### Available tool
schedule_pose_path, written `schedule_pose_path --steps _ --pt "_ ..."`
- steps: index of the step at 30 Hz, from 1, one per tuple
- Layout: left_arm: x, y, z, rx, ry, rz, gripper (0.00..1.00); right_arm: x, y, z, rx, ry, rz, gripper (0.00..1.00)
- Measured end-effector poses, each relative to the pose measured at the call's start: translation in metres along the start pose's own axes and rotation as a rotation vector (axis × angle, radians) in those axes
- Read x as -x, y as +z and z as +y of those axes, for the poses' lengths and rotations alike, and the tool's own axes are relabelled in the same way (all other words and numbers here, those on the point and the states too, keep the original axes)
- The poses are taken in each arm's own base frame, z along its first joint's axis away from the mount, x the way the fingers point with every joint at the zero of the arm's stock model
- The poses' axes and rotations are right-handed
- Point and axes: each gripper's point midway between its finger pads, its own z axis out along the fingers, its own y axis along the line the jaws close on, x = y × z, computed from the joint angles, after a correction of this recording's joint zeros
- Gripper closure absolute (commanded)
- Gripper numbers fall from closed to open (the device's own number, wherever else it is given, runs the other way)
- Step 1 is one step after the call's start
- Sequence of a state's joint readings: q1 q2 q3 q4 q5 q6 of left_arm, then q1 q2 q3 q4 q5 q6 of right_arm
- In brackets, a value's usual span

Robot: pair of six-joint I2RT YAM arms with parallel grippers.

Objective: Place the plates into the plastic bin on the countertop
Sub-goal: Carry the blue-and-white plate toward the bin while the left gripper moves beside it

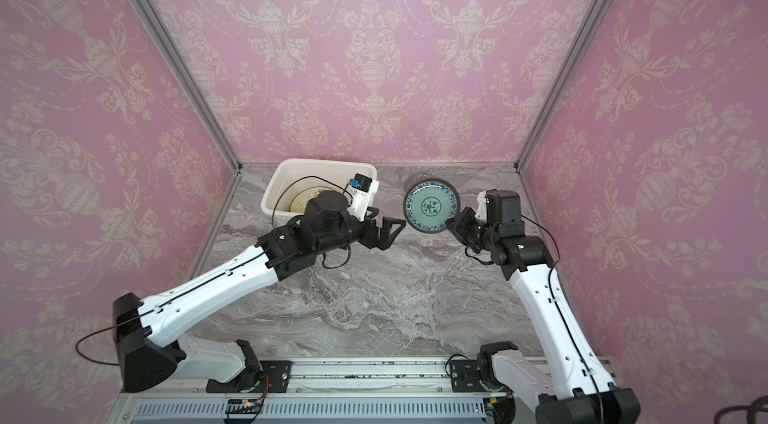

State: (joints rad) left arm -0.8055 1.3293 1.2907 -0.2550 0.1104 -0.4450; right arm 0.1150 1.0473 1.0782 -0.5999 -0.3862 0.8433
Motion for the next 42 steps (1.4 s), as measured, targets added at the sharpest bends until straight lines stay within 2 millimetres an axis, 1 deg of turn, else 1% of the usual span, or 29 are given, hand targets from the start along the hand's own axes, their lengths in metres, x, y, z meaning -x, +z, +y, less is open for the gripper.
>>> schedule_pose_path --steps 3,4,7,10,13,15,18,19,24,25,28,32,33,34,35,36,38,40,41,42 --pt "0.026 -0.037 0.031 0.02 -0.084 -0.037 0.01 -0.009 0.001 0.023 0.076 -0.039 0.054 1.0" --pt "0.033 -0.047 0.037 0.014 -0.111 -0.047 0.01 -0.012 0.002 0.03 0.098 -0.049 0.074 1.0" --pt "0.045 -0.067 0.046 -0.052 -0.197 -0.048 0.04 -0.023 0.007 0.055 0.16 -0.088 0.135 1.0" --pt "0.044 -0.07 0.046 -0.13 -0.259 -0.008 0.07 -0.034 0.011 0.081 0.213 -0.133 0.186 1.0" --pt "0.035 -0.064 0.039 -0.207 -0.298 0.06 0.13 -0.045 0.014 0.105 0.261 -0.174 0.228 1.0" --pt "0.027 -0.061 0.036 -0.236 -0.316 0.105 0.15 -0.052 0.014 0.117 0.287 -0.194 0.248 1.0" --pt "0.022 -0.059 0.033 -0.255 -0.326 0.132 0.21 -0.058 0.015 0.128 0.314 -0.21 0.269 1.0" --pt "0.022 -0.06 0.033 -0.26 -0.326 0.134 0.25 -0.06 0.016 0.131 0.32 -0.214 0.277 1.0" --pt "0.019 -0.06 0.033 -0.262 -0.334 0.132 0.5 -0.067 0.019 0.139 0.341 -0.227 0.3 1.0" --pt "0.019 -0.06 0.034 -0.261 -0.335 0.132 0.53 -0.067 0.019 0.14 0.343 -0.227 0.3 1.0" --pt "0.018 -0.061 0.034 -0.259 -0.342 0.124 0.69 -0.066 0.018 0.144 0.357 -0.222 0.293 1.0" --pt "0.019 -0.064 0.037 -0.24 -0.347 0.1 0.85 -0.064 0.019 0.148 0.371 -0.217 0.285 1.0" --pt "0.019 -0.064 0.038 -0.232 -0.357 0.094 0.92 -0.063 0.019 0.15 0.377 -0.22 0.283 1.0" --pt "0.021 -0.065 0.041 -0.219 -0.367 0.083 0.98 -0.064 0.019 0.15 0.382 -0.229 0.284 0.99" --pt "0.023 -0.064 0.047 -0.192 -0.379 0.064 1.0 -0.067 0.019 0.152 0.391 -0.238 0.294 0.96" --pt "0.022 -0.063 0.053 -0.172 -0.4 0.062 1.0 -0.068 0.019 0.154 0.398 -0.248 0.29 0.91" --pt "0.02 -0.062 0.056 -0.162 -0.414 0.06 1.0 -0.068 0.022 0.154 0.397 -0.238 0.293 0.81" --pt "0.019 -0.062 0.056 -0.164 -0.433 0.058 1.0 -0.064 0.025 0.159 0.415 -0.226 0.28 0.71" --pt "0.019 -0.062 0.056 -0.166 -0.444 0.055 1.0 -0.061 0.026 0.162 0.424 -0.223 0.27 0.62" --pt "0.019 -0.062 0.056 -0.169 -0.462 0.051 1.0 -0.06 0.026 0.164 0.434 -0.222 0.264 0.56"
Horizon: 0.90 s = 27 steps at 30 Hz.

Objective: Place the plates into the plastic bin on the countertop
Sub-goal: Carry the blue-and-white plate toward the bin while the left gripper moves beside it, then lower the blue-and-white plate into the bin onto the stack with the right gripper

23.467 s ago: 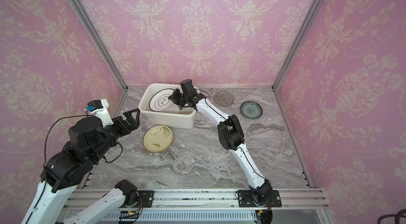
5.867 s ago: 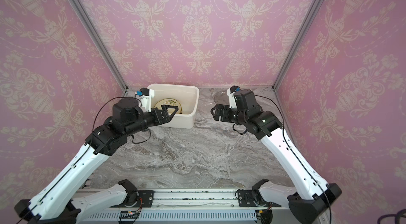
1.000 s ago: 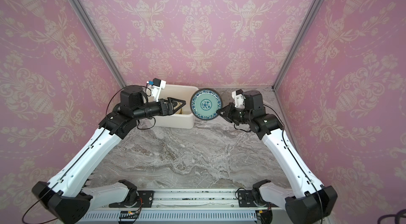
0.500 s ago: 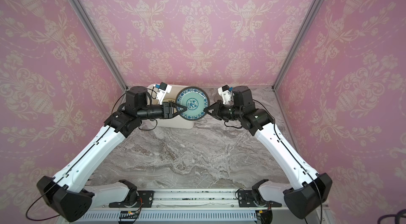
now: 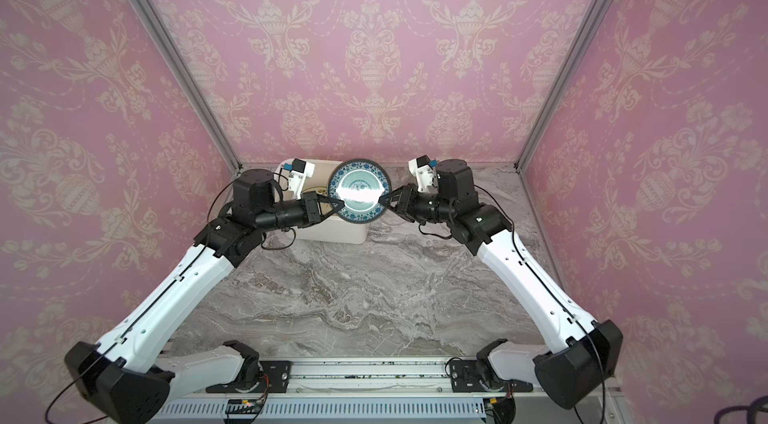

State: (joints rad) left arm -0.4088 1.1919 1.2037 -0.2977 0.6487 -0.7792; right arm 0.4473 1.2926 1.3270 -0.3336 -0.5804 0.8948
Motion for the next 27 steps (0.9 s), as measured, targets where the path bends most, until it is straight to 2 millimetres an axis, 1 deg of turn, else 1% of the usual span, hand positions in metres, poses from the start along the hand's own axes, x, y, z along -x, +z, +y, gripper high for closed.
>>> schedule_pose_path --steps 2,4,5,10,13,16,18,19,21,22,23,26,27 --pt "0.0 -0.002 -0.002 -0.014 -0.037 -0.013 1.0 0.004 0.002 0.004 0.018 -0.002 -0.014 0.51" --pt "0.0 -0.003 -0.003 -0.032 -0.083 -0.026 1.0 0.009 0.004 0.007 0.035 -0.007 -0.028 0.51" --pt "0.0 -0.003 -0.004 -0.039 -0.106 -0.03 1.0 0.011 0.005 0.008 0.043 -0.012 -0.033 0.53" --pt "-0.001 0.0 -0.003 -0.071 -0.237 -0.028 1.0 0.021 0.014 0.014 0.092 -0.02 -0.059 0.73" --pt "-0.003 0.001 -0.002 -0.074 -0.29 -0.021 1.0 0.023 0.021 0.018 0.115 -0.024 -0.063 0.84" --pt "-0.002 0.001 0.002 -0.07 -0.339 -0.025 1.0 0.022 0.029 0.016 0.115 -0.048 -0.062 0.89" --pt "-0.002 0.0 0.006 -0.061 -0.371 -0.028 0.94 0.022 0.036 0.012 0.104 -0.062 -0.059 0.92" --pt "-0.002 0.0 0.008 -0.056 -0.381 -0.029 0.91 0.022 0.038 0.011 0.103 -0.066 -0.059 0.93" --pt "-0.001 0.0 0.011 -0.054 -0.396 -0.036 0.76 0.023 0.042 0.01 0.096 -0.057 -0.058 0.95" --pt "0.0 -0.001 0.01 -0.06 -0.391 -0.041 0.63 0.024 0.044 0.01 0.093 -0.052 -0.059 0.96" --pt "0.002 -0.002 0.007 -0.069 -0.386 -0.048 0.45 0.023 0.047 0.012 0.094 -0.045 -0.056 0.97" --pt "0.007 -0.015 -0.001 -0.074 -0.341 -0.093 0.16 0.024 0.053 0.019 0.092 -0.043 -0.065 0.97" --pt "0.009 -0.022 -0.002 -0.062 -0.315 -0.123 0.1 0.026 0.054 0.021 0.086 -0.043 -0.072 0.97"
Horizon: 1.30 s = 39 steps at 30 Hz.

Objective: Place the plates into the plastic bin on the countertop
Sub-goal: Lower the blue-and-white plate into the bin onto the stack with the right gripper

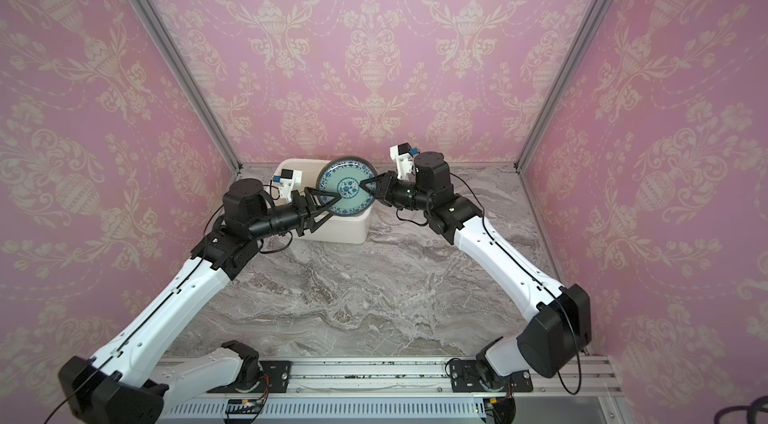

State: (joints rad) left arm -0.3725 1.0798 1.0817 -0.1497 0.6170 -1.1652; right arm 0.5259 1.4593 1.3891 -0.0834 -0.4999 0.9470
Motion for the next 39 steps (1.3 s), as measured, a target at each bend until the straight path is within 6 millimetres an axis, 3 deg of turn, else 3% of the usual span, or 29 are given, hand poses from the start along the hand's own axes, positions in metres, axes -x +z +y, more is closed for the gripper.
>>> schedule_pose_path --steps 2,7,11,14,20,26,32,39 --pt "0.007 -0.018 -0.006 0.019 0.075 -0.076 0.01 0.004 0.002 0.004 -0.011 -0.003 -0.016 0.96" --pt "0.024 -0.082 -0.033 0.083 0.326 -0.338 0.01 0.022 0.015 0.012 -0.06 -0.014 -0.071 0.97" --pt "0.035 -0.13 -0.044 0.168 0.49 -0.526 0.01 0.03 0.044 0.007 -0.113 -0.02 -0.076 0.97" --pt "0.044 -0.145 -0.041 0.252 0.559 -0.588 0.01 0.026 0.074 -0.01 -0.167 -0.015 -0.048 0.98" --pt "0.053 -0.133 -0.015 0.401 0.596 -0.545 0.01 0.009 0.136 -0.06 -0.26 0.015 0.033 0.98" --pt "0.059 -0.114 0.005 0.479 0.603 -0.478 0.01 -0.008 0.184 -0.107 -0.301 0.067 0.086 0.98" --pt "0.067 -0.105 0.003 0.502 0.635 -0.457 0.01 -0.02 0.217 -0.14 -0.299 0.128 0.107 0.96" --pt "0.07 -0.095 0.012 0.53 0.643 -0.43 0.01 -0.034 0.238 -0.173 -0.32 0.169 0.127 0.92"
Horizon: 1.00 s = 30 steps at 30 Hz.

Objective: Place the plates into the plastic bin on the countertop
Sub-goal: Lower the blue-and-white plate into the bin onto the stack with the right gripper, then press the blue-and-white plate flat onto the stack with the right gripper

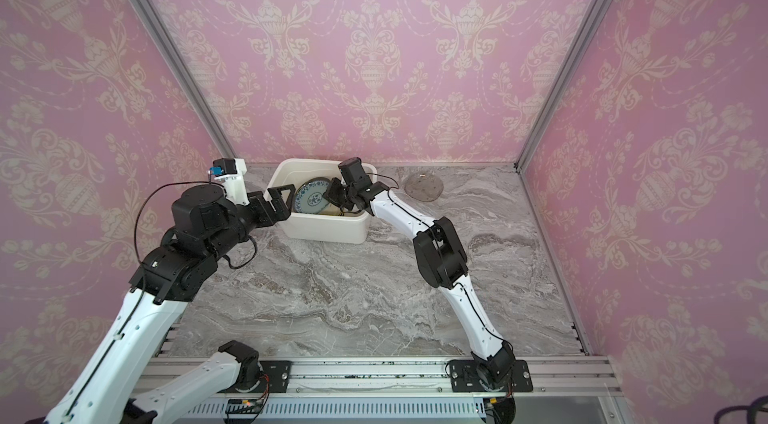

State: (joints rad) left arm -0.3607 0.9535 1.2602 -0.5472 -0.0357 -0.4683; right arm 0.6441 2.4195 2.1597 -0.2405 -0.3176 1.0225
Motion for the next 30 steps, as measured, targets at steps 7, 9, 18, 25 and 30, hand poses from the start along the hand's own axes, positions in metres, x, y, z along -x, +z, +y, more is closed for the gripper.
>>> schedule_pose_path --steps 7,9,18,25,30 --pt "-0.004 0.007 0.001 0.007 0.009 0.02 0.01 -0.004 0.02 -0.019 -0.024 0.013 0.014 0.82" --pt "-0.005 0.008 0.001 0.009 0.009 0.023 0.01 -0.002 0.021 -0.017 -0.02 0.011 0.012 0.79" --pt "-0.009 0.017 0.003 0.019 0.011 0.044 0.01 0.003 0.023 -0.011 0.0 0.025 -0.001 0.6" --pt "-0.009 0.017 0.003 0.018 0.014 0.043 0.01 0.003 0.023 -0.015 -0.022 0.015 -0.005 0.36" --pt "-0.009 0.017 0.003 0.019 0.014 0.043 0.01 0.002 0.022 -0.024 -0.061 0.007 -0.006 0.25"
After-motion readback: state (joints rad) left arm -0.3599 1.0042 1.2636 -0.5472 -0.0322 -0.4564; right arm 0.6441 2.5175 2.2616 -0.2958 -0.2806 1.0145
